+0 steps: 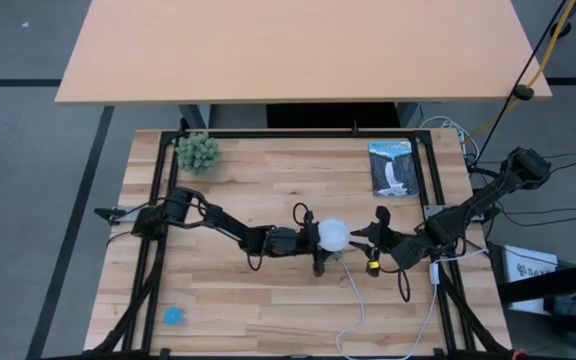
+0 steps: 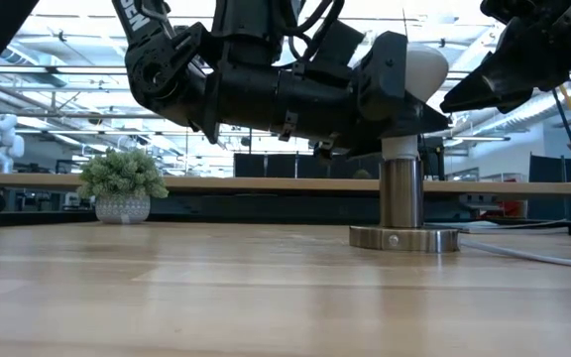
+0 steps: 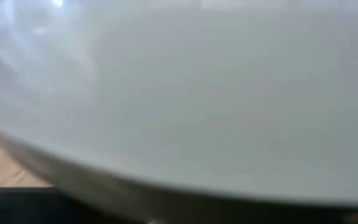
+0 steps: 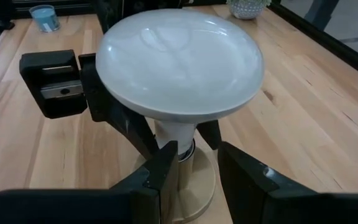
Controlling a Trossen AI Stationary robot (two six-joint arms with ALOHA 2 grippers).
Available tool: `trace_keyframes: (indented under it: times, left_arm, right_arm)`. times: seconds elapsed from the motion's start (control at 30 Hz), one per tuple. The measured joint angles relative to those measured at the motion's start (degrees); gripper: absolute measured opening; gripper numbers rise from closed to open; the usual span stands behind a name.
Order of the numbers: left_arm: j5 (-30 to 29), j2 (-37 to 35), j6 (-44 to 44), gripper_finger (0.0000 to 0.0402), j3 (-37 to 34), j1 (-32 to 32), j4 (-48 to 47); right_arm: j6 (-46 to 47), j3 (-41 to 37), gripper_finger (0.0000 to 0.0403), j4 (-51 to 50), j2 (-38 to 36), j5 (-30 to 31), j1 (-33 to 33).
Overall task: Screw lightbulb
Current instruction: Insert the lightbulb into the lamp
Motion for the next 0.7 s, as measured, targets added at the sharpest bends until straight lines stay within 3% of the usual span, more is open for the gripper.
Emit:
trace_keyframes:
  times: [0.7]
  left_arm:
    - [0.02,0.00,0.01,0.0213,0.00,-0.15,-0.25]
  right_arm:
    - [0.19,0.00,0.0106,-0.04,0.00,-1.11,0.00]
